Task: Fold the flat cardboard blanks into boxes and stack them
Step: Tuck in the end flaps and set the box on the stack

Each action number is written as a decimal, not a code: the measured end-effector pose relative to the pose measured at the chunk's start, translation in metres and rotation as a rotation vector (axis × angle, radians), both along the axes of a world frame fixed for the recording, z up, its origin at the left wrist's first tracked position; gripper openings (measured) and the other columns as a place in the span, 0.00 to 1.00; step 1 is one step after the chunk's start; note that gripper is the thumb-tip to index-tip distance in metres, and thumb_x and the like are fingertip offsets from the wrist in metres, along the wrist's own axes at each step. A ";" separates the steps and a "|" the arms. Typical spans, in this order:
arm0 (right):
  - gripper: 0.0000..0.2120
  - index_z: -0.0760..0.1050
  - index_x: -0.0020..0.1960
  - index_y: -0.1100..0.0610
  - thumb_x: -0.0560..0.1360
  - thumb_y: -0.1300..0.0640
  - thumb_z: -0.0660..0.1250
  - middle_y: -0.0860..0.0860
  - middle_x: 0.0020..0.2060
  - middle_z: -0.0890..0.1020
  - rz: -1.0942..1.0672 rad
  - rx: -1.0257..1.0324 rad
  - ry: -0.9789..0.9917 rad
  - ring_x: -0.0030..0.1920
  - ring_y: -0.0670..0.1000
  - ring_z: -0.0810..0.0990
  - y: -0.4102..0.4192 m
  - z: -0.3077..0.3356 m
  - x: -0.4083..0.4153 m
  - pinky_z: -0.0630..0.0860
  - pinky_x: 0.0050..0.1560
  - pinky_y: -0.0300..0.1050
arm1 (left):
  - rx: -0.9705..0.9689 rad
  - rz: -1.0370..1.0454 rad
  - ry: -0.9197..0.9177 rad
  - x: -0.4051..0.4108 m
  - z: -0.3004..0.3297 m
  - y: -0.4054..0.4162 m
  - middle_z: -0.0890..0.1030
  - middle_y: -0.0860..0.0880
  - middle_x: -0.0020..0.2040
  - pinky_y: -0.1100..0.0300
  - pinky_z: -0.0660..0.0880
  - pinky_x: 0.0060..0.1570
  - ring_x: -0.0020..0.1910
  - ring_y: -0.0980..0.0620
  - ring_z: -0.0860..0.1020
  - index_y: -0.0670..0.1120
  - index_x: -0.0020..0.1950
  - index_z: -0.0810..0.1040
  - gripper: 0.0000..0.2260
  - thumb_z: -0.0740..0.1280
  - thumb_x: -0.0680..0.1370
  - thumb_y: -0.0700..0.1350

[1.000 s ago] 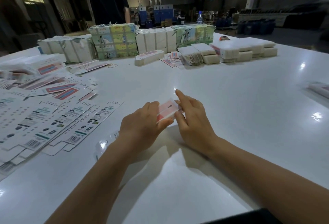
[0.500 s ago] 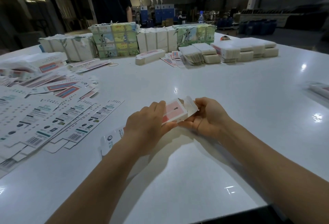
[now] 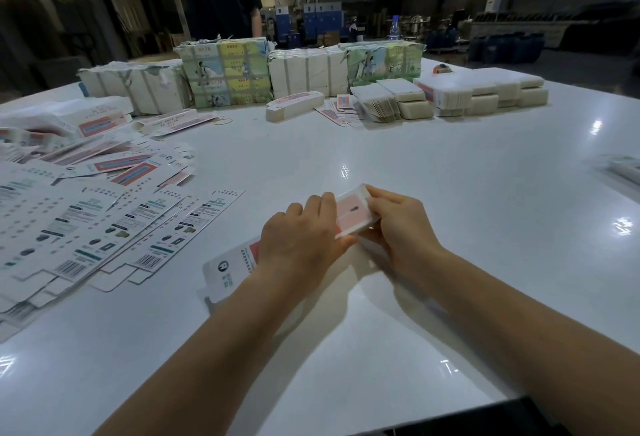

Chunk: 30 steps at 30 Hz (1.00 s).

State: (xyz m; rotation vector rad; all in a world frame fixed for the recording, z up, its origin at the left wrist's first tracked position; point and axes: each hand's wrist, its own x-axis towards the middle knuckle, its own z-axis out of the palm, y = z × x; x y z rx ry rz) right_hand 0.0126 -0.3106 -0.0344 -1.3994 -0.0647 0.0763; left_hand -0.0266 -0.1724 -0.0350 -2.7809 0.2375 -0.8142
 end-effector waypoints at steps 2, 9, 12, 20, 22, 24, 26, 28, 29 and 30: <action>0.17 0.83 0.37 0.56 0.76 0.64 0.57 0.57 0.36 0.83 -0.049 -0.064 -0.046 0.41 0.56 0.83 0.003 0.000 0.001 0.82 0.45 0.51 | -0.012 0.000 0.005 0.002 0.000 0.000 0.77 0.49 0.47 0.59 0.62 0.31 0.40 0.49 0.78 0.45 0.63 0.71 0.28 0.56 0.76 0.66; 0.14 0.75 0.43 0.63 0.78 0.59 0.52 0.58 0.39 0.80 -0.034 -0.340 -0.294 0.44 0.61 0.78 0.003 -0.002 -0.002 0.76 0.46 0.56 | -0.068 0.002 -0.028 0.006 -0.001 0.003 0.76 0.50 0.54 0.58 0.62 0.36 0.48 0.49 0.77 0.47 0.67 0.66 0.31 0.48 0.75 0.67; 0.10 0.72 0.43 0.64 0.77 0.63 0.53 0.60 0.38 0.78 -0.015 -0.461 -0.400 0.43 0.62 0.75 0.000 -0.001 -0.004 0.74 0.43 0.57 | -0.116 -0.029 -0.049 0.003 0.003 0.004 0.78 0.48 0.50 0.57 0.62 0.35 0.44 0.46 0.77 0.45 0.65 0.70 0.32 0.48 0.74 0.66; 0.10 0.75 0.43 0.63 0.75 0.66 0.56 0.57 0.37 0.80 0.054 -0.444 -0.356 0.37 0.54 0.73 -0.002 0.004 -0.004 0.70 0.40 0.46 | -0.084 -0.044 -0.125 -0.003 0.008 0.000 0.79 0.46 0.36 0.61 0.67 0.25 0.29 0.47 0.77 0.41 0.51 0.80 0.24 0.71 0.69 0.61; 0.10 0.78 0.42 0.64 0.75 0.67 0.58 0.56 0.36 0.80 0.063 -0.257 -0.241 0.37 0.52 0.75 0.000 0.008 -0.002 0.73 0.41 0.46 | -0.102 -0.046 -0.170 -0.001 0.008 0.000 0.78 0.46 0.34 0.61 0.67 0.23 0.28 0.47 0.76 0.40 0.49 0.80 0.25 0.73 0.67 0.60; 0.12 0.81 0.39 0.63 0.76 0.65 0.61 0.56 0.36 0.81 0.037 0.013 -0.062 0.38 0.52 0.79 0.000 0.014 0.001 0.77 0.43 0.44 | -0.116 -0.050 -0.193 0.000 0.008 -0.002 0.78 0.46 0.34 0.61 0.67 0.23 0.27 0.47 0.76 0.40 0.49 0.80 0.25 0.73 0.66 0.60; 0.12 0.83 0.37 0.63 0.74 0.67 0.62 0.58 0.35 0.83 0.014 0.131 0.030 0.36 0.53 0.82 -0.002 0.015 0.003 0.80 0.38 0.43 | -0.118 -0.069 -0.194 0.001 0.006 -0.005 0.78 0.46 0.34 0.61 0.66 0.23 0.28 0.47 0.76 0.40 0.49 0.80 0.25 0.73 0.66 0.61; 0.15 0.84 0.35 0.60 0.72 0.70 0.63 0.58 0.35 0.84 0.010 0.123 0.039 0.34 0.53 0.83 -0.005 0.013 0.001 0.80 0.33 0.42 | -0.099 -0.081 -0.184 0.001 0.005 -0.007 0.79 0.46 0.35 0.61 0.66 0.24 0.28 0.47 0.77 0.40 0.50 0.80 0.26 0.73 0.67 0.61; 0.16 0.84 0.33 0.58 0.71 0.71 0.63 0.57 0.35 0.84 -0.006 0.086 0.011 0.34 0.53 0.83 -0.006 0.012 0.001 0.81 0.34 0.43 | -0.081 -0.081 -0.187 0.001 0.005 -0.007 0.79 0.46 0.35 0.61 0.65 0.24 0.28 0.47 0.77 0.40 0.51 0.80 0.26 0.73 0.67 0.61; 0.18 0.84 0.32 0.56 0.70 0.72 0.63 0.57 0.35 0.84 -0.026 0.037 -0.028 0.34 0.53 0.83 -0.006 0.011 0.001 0.82 0.36 0.45 | -0.063 -0.080 -0.194 0.000 0.005 -0.006 0.79 0.46 0.35 0.61 0.65 0.25 0.29 0.47 0.77 0.41 0.51 0.80 0.26 0.72 0.67 0.62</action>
